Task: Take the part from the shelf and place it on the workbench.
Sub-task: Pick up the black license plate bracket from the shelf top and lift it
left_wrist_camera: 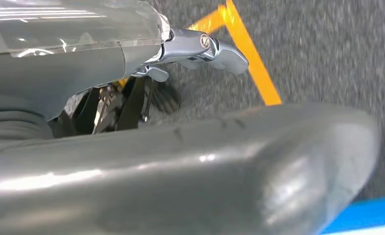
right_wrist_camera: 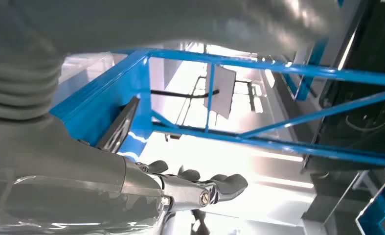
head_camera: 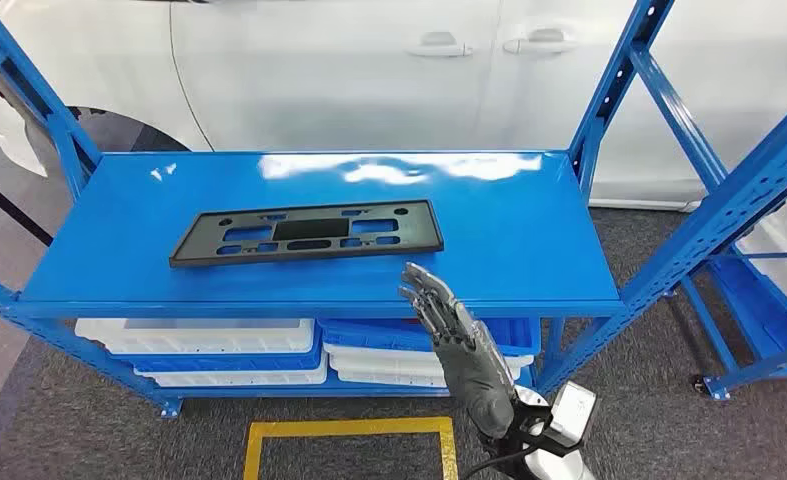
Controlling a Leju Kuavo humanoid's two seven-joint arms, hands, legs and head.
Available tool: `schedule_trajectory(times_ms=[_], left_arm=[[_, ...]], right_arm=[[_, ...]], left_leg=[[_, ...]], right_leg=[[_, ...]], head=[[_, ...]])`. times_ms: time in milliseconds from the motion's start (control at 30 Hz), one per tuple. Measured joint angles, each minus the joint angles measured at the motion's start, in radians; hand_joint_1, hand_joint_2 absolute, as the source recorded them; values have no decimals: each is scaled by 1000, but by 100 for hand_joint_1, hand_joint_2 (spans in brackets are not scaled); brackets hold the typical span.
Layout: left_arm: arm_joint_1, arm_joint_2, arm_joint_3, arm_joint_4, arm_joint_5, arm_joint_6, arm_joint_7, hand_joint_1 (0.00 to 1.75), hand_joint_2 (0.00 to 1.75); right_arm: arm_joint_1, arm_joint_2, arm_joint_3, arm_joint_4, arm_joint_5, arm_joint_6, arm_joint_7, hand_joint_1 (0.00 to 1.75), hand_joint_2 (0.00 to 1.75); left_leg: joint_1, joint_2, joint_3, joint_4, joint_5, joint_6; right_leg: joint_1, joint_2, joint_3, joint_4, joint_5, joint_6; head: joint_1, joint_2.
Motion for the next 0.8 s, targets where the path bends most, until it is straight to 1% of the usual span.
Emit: schedule_trajectory(times_ms=[33,67,100,133,167,200,233,267,300,333,367,400,433,467,533,567,600,633,667,700,733,767,800], left_arm=[[-1,-1,-1,0,0,0,0,0,0],[-1,-1,-1,0,0,-1,0,0,0],[-2,-1,-2,0,1,-1,0,0,0],[-3,-1,-3,0,1,-1,1,0,0],[-4,-1,-3,0,1,-1,1,0,0],[-4,0,-3,0,1,-1,1,0,0],[-4,0,-3,0,1,-1,1,0,0],[-3,0,-4,0,1,-1,1,0,0],[-3,0,-4,0,1,-2,1,0,0],[-3,-1,-4,0,1,-2,2,0,0],[-3,-1,-4,0,1,-3,3,0,0],[-4,-2,-5,0,1,-4,4,0,0],[-6,-2,-5,0,1,-5,5,0,0],[-7,-3,-5,0,1,-6,7,0,0],[-9,-1,-5,0,1,-6,8,0,0],[-10,0,-5,0,1,-7,9,0,0],[-11,1,-5,0,1,-7,9,0,0],[-11,2,-5,0,1,-7,10,0,0],[-10,2,-5,0,1,-7,10,0,0],[-8,2,-5,0,0,-8,10,0,0],[-7,2,-6,0,0,-8,10,0,0],[-6,2,-6,0,0,-8,10,0,0],[-5,3,-6,0,1,-9,9,0,0]], right_arm=[[-3,0,0,1,1,0,0,0,175],[-5,0,0,1,1,0,0,0,175],[-10,0,0,2,1,0,0,0,175],[-13,0,0,4,2,0,0,0,175],[-14,0,0,7,2,0,0,0,175],[-14,0,0,10,2,0,0,0,175],[-14,0,0,13,2,0,0,0,175],[-14,0,0,15,3,0,0,0,175],[-15,0,0,17,5,0,1,0,175],[-18,0,0,19,8,0,1,0,175],[-23,0,1,21,12,-1,3,0,175],[-29,0,2,23,17,-2,7,0,175],[-36,0,4,25,23,-4,11,0,175],[-44,0,7,28,28,-6,18,0,175],[-61,0,16,33,39,-13,31,0,175],[-69,0,23,37,44,-19,37,0,175],[-77,0,30,41,52,-27,40,0,175],[-82,0,39,48,64,-36,41,0,175],[-86,0,48,57,77,-45,41,0,175],[-89,0,58,67,90,-52,39,0,175],[-91,0,68,78,101,-58,38,0,175],[-95,0,79,89,110,-61,37,0,175],[-101,2,90,100,116,-64,38,0,175]], left_leg=[[1,0,4,-4,1,3],[2,0,6,-6,0,6],[4,1,11,-11,0,12],[3,1,14,-12,-2,17],[2,1,15,-12,-5,20],[2,1,17,-12,-8,21],[1,0,20,-12,-12,21],[1,-1,26,-12,-16,19],[1,-2,33,-11,-21,18],[1,-3,40,-11,-27,15],[0,-3,46,-10,-33,11],[-2,-4,50,-9,-38,7],[-3,-4,51,-10,-42,1],[-4,-4,53,-11,-45,-5],[-4,-2,59,-12,-50,-16],[-3,-2,56,2,-58,-22],[-3,-2,43,34,-76,-26],[0,-2,15,90,-100,-30],[2,-2,-23,157,-127,-34],[4,-2,-60,219,-146,-37],[6,-2,-88,257,-149,-40],[7,-2,-97,258,-131,-42],[9,-2,-87,218,-95,-43]], right_leg=[[0,-1,-1,8,-6,2],[-1,-2,-11,29,-18,4],[-2,-4,-30,70,-41,8],[-4,-5,-63,132,-71,11],[-5,-5,-103,202,-99,13],[-7,-6,-139,257,-113,16],[-9,-6,-162,285,-109,18],[-10,-6,-166,272,-83,18],[-11,-7,-150,222,-41,17],[-11,-7,-122,150,5,13],[-9,-8,-94,83,36,9],[-7,-8,-74,35,54,4],[-4,-8,-64,10,57,0],[-2,-8,-62,4,52,-4],[-6,-6,-54,-5,53,-13],[-10,-6,-48,-10,53,-18],[-13,-7,-41,-15,53,-22],[-13,-9,-35,-18,51,-26],[-13,-10,-32,-18,47,-30],[-12,-11,-28,-18,43,-31],[-12,-11,-24,-17,38,-31],[-12,-10,-18,-17,33,-30],[-13,-8,-10,-17,27,-28]], head=[[0,0],[0,0],[0,0],[0,0],[0,0],[0,0],[0,0],[0,0],[0,0],[0,0],[0,0],[0,0],[0,0],[0,0],[0,0],[0,0],[0,0],[0,0],[0,0],[0,0],[0,0],[0,0],[0,0]])
